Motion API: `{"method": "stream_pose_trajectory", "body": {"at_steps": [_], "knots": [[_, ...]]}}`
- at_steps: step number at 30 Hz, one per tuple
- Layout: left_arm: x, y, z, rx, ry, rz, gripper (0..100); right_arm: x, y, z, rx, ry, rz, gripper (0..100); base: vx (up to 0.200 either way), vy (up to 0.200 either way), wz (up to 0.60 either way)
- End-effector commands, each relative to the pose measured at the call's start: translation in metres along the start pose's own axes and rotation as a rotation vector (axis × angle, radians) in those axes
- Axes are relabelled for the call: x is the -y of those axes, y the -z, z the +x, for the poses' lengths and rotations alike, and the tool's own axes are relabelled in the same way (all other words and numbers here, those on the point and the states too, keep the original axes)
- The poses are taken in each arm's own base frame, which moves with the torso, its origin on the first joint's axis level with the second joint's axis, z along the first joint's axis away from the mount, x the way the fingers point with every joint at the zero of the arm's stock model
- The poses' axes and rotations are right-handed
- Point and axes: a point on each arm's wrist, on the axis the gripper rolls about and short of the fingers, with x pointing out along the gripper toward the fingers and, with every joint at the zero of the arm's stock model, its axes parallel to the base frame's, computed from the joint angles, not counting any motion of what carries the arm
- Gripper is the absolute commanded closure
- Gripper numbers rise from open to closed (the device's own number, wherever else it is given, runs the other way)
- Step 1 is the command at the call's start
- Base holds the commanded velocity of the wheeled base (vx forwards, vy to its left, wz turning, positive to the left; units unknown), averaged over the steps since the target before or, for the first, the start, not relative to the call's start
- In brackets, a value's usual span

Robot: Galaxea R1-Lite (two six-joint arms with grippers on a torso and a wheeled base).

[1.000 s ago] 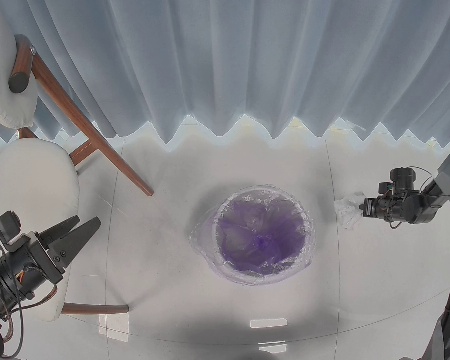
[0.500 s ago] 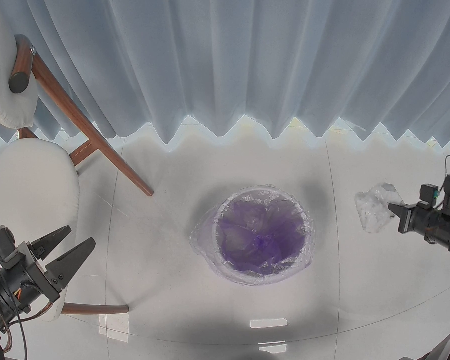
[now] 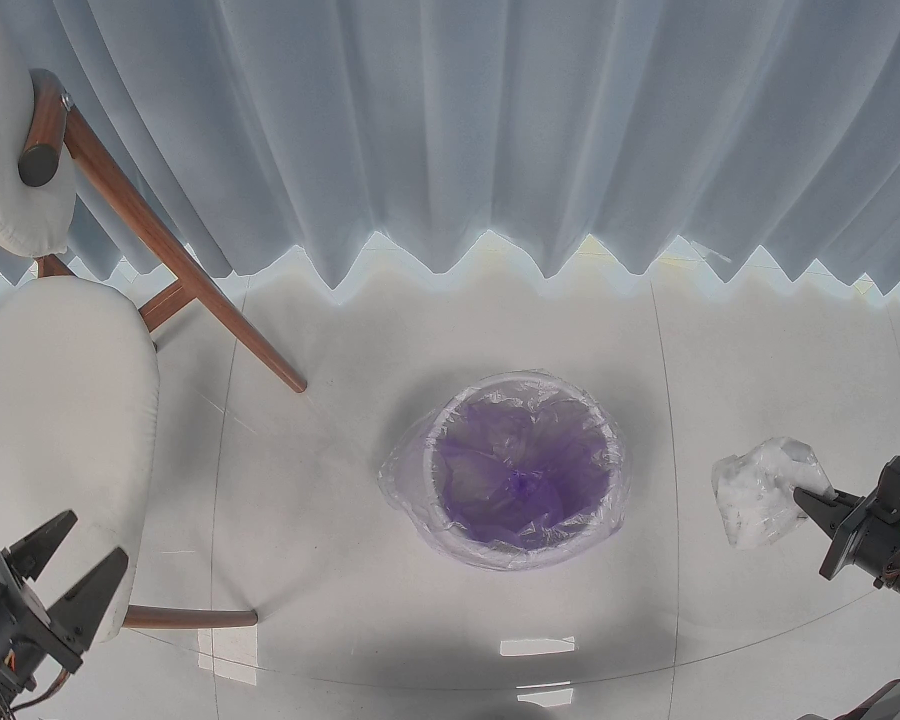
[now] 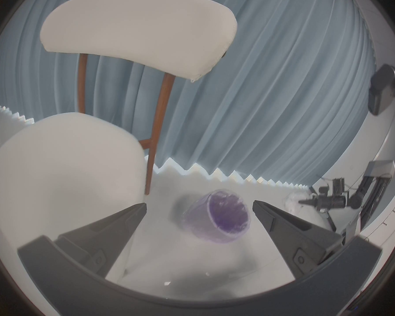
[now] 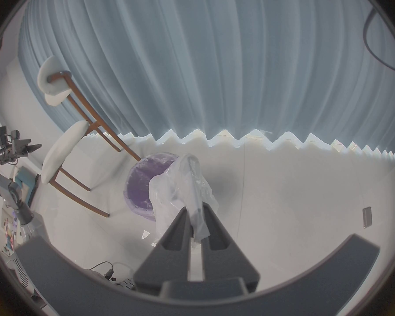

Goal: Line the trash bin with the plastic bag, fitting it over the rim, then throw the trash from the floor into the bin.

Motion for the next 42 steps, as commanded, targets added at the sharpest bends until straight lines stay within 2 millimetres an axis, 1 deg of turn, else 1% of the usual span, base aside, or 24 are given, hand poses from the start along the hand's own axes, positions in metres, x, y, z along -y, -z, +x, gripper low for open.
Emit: {"method": "stream_pose_trajectory", "body": {"at_steps": [1,2,3,4,6,9,10,12,13,14,15,16,18,20,21,22,23,24,27,31,36,38,40,42], "knots": [[-0.001,0.054,-0.066,0.023,-0.176,0.148,0,-0.015,-0.017,0.03,0.005,-0.156,-0.051,100,0.0,0.0,0.0],[-0.003,0.056,-0.067,0.01,-0.228,0.145,0,-0.016,-0.019,0.037,-0.003,-0.171,-0.054,100,0.0,0.0,0.0],[-0.003,0.057,-0.067,0.005,-0.235,0.145,0,-0.016,-0.019,0.038,-0.004,-0.174,-0.055,100,0.0,0.0,0.0],[-0.004,0.058,-0.067,-0.016,-0.286,0.139,0,-0.021,-0.019,0.049,-0.029,-0.209,-0.059,100,0.0,0.0,0.0],[-0.005,0.059,-0.068,-0.02,-0.315,0.148,0,-0.026,-0.019,0.063,-0.056,-0.241,-0.066,100,0.0,0.0,0.0],[-0.006,0.06,-0.068,-0.021,-0.374,0.187,0,-0.032,-0.027,0.086,-0.056,-0.278,-0.079,100,0.0,0.0,0.0],[-0.007,0.06,-0.068,-0.019,-0.377,0.189,0,-0.033,-0.028,0.089,-0.056,-0.282,-0.08,100,0.0,0.0,0.0],[-0.007,0.06,-0.068,-0.023,-0.378,0.193,0,-0.037,-0.031,0.108,-0.058,-0.299,-0.086,100,0.0,0.0,0.0],[-0.007,0.06,-0.068,-0.023,-0.376,0.193,0,-0.038,-0.032,0.111,-0.06,-0.304,-0.087,100,0.0,0.0,0.0],[-0.006,0.06,-0.068,-0.031,-0.359,0.192,0,-0.04,-0.03,0.122,-0.074,-0.316,-0.09,100,0.0,0.0,0.0],[-0.006,0.06,-0.068,-0.034,-0.336,0.193,0,-0.042,-0.029,0.127,-0.08,-0.323,-0.092,100,0.0,0.0,0.0],[-0.006,0.06,-0.068,-0.034,-0.336,0.193,0,-0.042,-0.029,0.127,-0.08,-0.323,-0.092,100,0.0,0.0,0.0],[-0.007,0.06,-0.067,-0.048,-0.269,0.204,0,-0.045,-0.021,0.144,-0.12,-0.334,-0.093,100,0.0,0.0,0.0],[-0.007,0.06,-0.067,-0.05,-0.265,0.211,0,-0.046,-0.019,0.149,-0.126,-0.335,-0.093,100,0.0,0.0,0.0],[-0.007,0.06,-0.067,-0.05,-0.264,0.219,0,-0.046,-0.02,0.156,-0.12,-0.334,-0.092,100,0.0,0.0,0.0],[-0.007,0.06,-0.067,-0.05,-0.264,0.219,0,-0.046,-0.02,0.156,-0.12,-0.334,-0.092,100,0.0,0.0,0.0],[-0.007,0.06,-0.067,-0.05,-0.264,0.219,0,-0.046,-0.021,0.173,-0.105,-0.332,-0.093,100,0.0,0.0,0.0],[-0.007,0.06,-0.067,-0.046,-0.265,0.219,0,-0.046,-0.022,0.18,-0.102,-0.33,-0.094,100,0.0,0.0,0.0],[-0.006,0.06,-0.067,-0.044,-0.27,0.218,0,-0.047,-0.021,0.194,-0.098,-0.327,-0.098,100,0.0,0.0,0.0],[-0.006,0.06,-0.068,-0.038,-0.294,0.216,0,-0.055,-0.022,0.212,-0.086,-0.333,-0.106,100,0.0,0.0,0.0],[-0.006,0.06,-0.067,-0.035,-0.301,0.211,0,-0.061,-0.018,0.23,-0.087,-0.341,-0.111,100,0.0,0.0,0.0],[-0.005,0.061,-0.067,-0.026,-0.353,0.208,0,-0.063,-0.017,0.233,-0.089,-0.347,-0.113,100,0.0,0.0,0.0],[-0.003,0.062,-0.068,0.015,-0.5,0.209,0,-0.066,-0.015,0.237,-0.092,-0.354,-0.115,100,0.0,0.0,0.0],[-0.002,0.062,-0.071,0.039,-0.462,0.227,0,-0.067,-0.014,0.24,-0.091,-0.348,-0.116,100,0.0,0.0,0.0]]}}
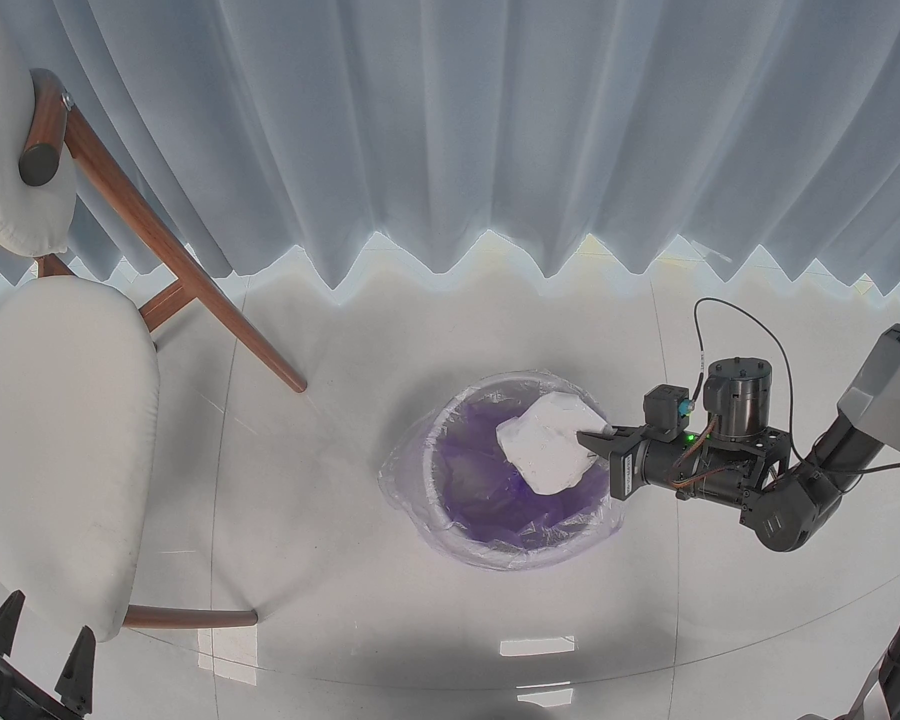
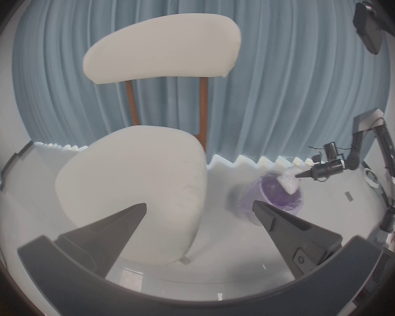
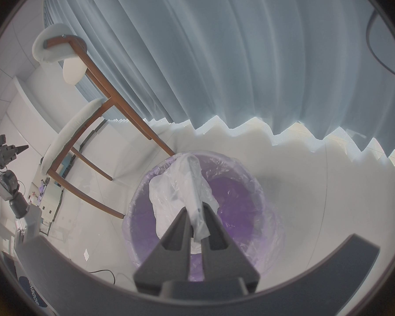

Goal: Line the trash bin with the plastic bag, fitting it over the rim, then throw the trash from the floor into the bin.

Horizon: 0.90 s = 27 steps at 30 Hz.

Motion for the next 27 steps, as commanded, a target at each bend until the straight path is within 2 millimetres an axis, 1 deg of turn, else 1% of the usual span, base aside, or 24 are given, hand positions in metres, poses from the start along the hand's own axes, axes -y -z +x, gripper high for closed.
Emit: {"method": "stream_pose_trajectory", "body": {"at_steps": [1,3,12,13,16,19,21,22,23,25,27], "knots": [[0.002,0.007,-0.004,0.043,-0.082,0.015,0,-0.002,0.01,0.016,-0.027,-0.008,0.002,100,0.0,0.0,0.0],[0.003,0.01,-0.006,0.046,-0.019,0.08,0,-0.003,0.011,0.017,-0.03,-0.008,0.003,100,0.0,0.0,0.0],[0.003,0.01,-0.006,0.046,-0.028,0.073,0,-0.008,0.009,0.019,-0.023,-0.021,-0.002,100,0.0,0.0,0.0],[0.003,0.01,-0.006,0.046,-0.028,0.073,0,-0.008,0.009,0.019,-0.023,-0.021,-0.002,0,0.0,0.0,0.0],[0.003,0.01,-0.006,0.045,-0.028,0.073,0,-0.008,0.006,0.018,-0.011,-0.018,-0.004,0,0.0,0.0,0.0],[0.003,0.01,-0.006,0.045,-0.028,0.072,0,-0.008,0.003,0.013,0.012,-0.012,-0.007,0,0.0,0.0,0.0],[0.003,0.01,-0.006,0.045,-0.029,0.072,0,-0.009,-0.001,0.007,0.024,-0.003,-0.006,0,0.0,0.0,0.0],[0.003,0.01,-0.006,0.045,-0.029,0.07,0,-0.009,-0.009,-0.003,0.044,0.009,-0.008,0,0.0,0.0,0.0],[0.003,0.01,-0.006,0.045,-0.028,0.07,0,-0.009,-0.01,-0.005,0.05,0.011,-0.009,0,0.0,0.0,0.0],[0.003,0.01,-0.006,0.044,-0.031,0.063,0,-0.007,-0.031,-0.032,0.117,0.04,-0.018,0,0.0,0.0,0.0],[0.003,0.01,-0.006,0.042,-0.036,0.046,0,-0.004,-0.043,-0.063,0.167,0.082,-0.017,0,0.0,0.0,0.0]]}}
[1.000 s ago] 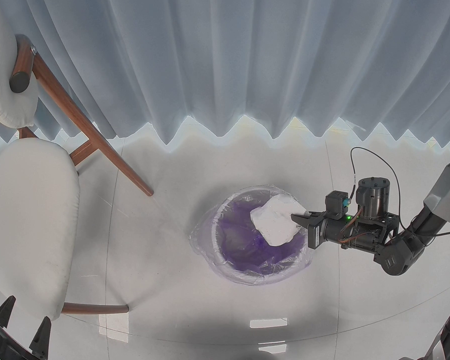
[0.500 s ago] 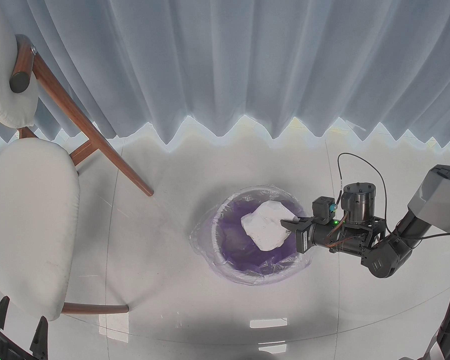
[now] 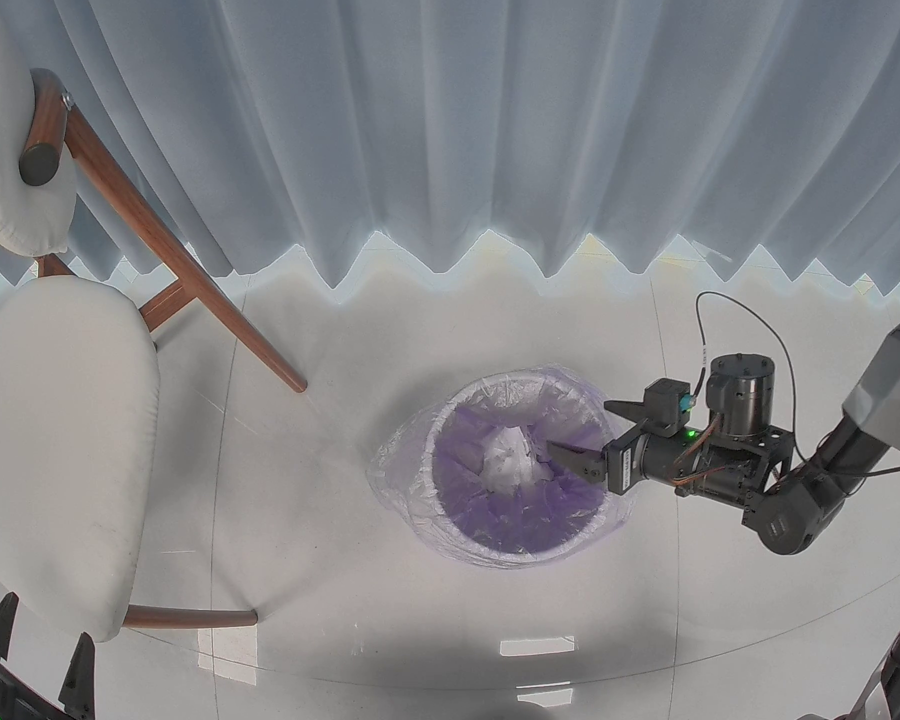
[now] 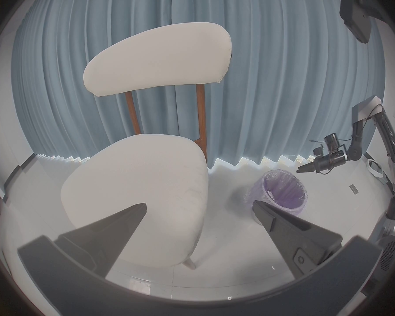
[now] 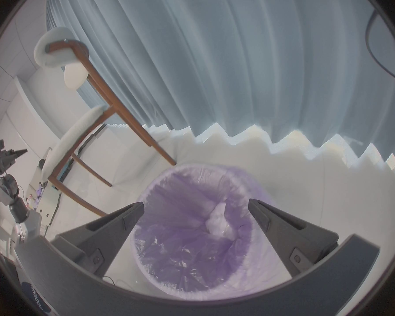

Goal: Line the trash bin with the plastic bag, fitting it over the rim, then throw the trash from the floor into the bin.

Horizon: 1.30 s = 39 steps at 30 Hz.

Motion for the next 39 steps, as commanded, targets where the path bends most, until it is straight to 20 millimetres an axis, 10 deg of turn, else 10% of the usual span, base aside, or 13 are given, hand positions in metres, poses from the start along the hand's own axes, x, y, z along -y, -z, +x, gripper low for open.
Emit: {"method": "stream_pose_trajectory", "body": {"at_steps": [1,2,4,9,15,20,22,39], "knots": [[0.0,0.005,0.0,-0.006,-0.009,-0.021,0,0.005,-0.04,-0.065,0.137,0.079,-0.013,0,0.0,0.0,0.0],[0.0,0.005,0.0,-0.006,-0.009,-0.021,0,0.005,-0.04,-0.065,0.137,0.079,-0.013,0,0.0,0.0,0.0],[0.0,0.005,0.0,-0.006,-0.009,-0.021,0,0.018,-0.041,-0.141,0.201,0.23,0.005,0,0.0,0.0,0.0],[0.0,0.005,0.0,-0.006,-0.009,-0.021,0,-0.005,-0.006,-0.226,0.278,0.379,-0.003,0,0.0,0.0,0.0],[0.0,0.005,0.0,-0.006,-0.009,-0.021,0,-0.048,0.027,-0.282,0.31,0.467,-0.017,0,0.0,0.0,0.0],[0.0,0.005,0.0,-0.006,-0.009,-0.021,0,-0.092,0.095,-0.326,0.238,0.538,-0.014,0,0.0,0.0,0.0],[0.0,0.005,0.0,-0.006,-0.009,-0.021,0,-0.106,0.118,-0.337,0.252,0.556,0.009,0,0.0,0.0,0.0],[0.0,0.005,0.0,-0.006,-0.009,-0.023,0,-0.104,0.118,-0.335,0.312,0.621,0.033,0,0.0,0.0,0.0]]}}
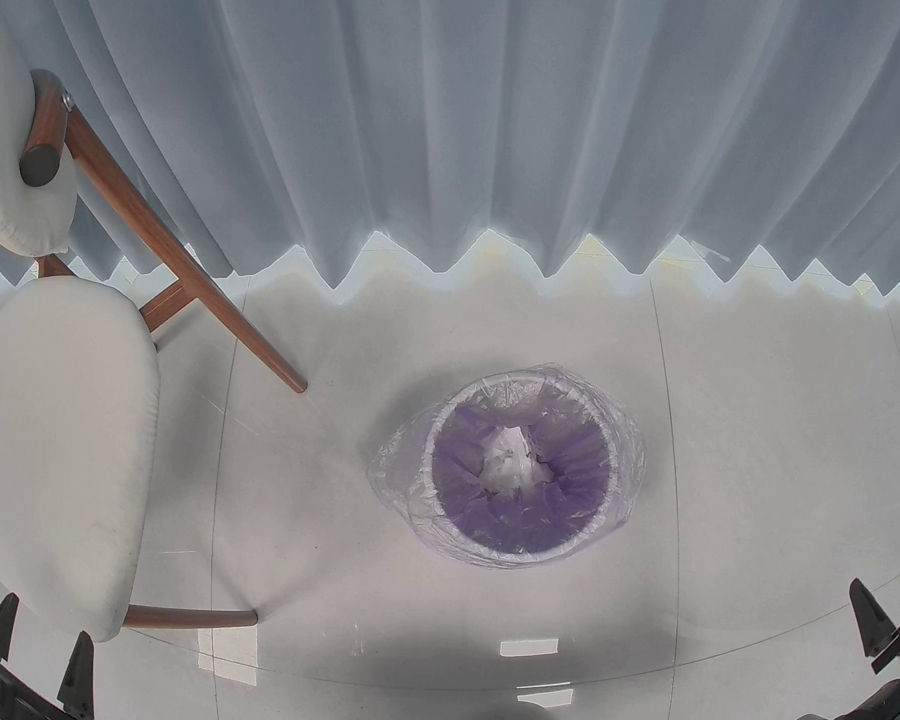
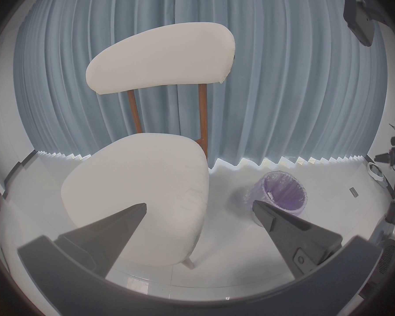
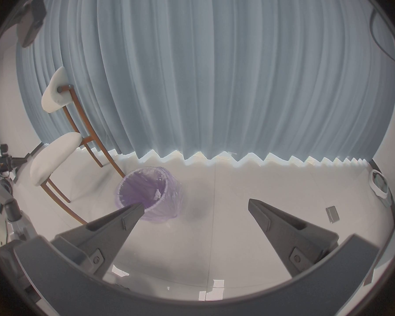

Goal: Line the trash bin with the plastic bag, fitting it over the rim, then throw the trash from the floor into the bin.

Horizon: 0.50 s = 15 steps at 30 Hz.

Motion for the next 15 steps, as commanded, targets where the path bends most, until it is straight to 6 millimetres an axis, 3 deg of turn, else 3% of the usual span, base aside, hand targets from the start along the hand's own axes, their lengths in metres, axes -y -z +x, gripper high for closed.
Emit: {"method": "stream_pose_trajectory", "body": {"at_steps": [1,3,5,15], "knots": [[0.0,0.0052,0.0002,-0.003,-0.001,-0.002,0,-0.0039,0.0336,-0.0225,0.121,0.065,0.0,0,0.0,0.0,0.0],[0.0,0.0052,0.0002,-0.003,-0.001,-0.002,0,-0.0037,0.0336,-0.0225,0.121,0.073,0.016,0,0.0,0.0,0.0],[0.0,0.0052,0.0002,-0.003,-0.001,-0.002,0,-0.0011,0.0339,-0.0228,0.122,0.187,0.074,0,0.0,0.0,0.0],[0.0,0.0053,0.0002,-0.004,0.001,0.0,0,-0.0027,0.0338,-0.0226,0.119,0.118,0.019,0,0.0,0.0,0.0]]}}
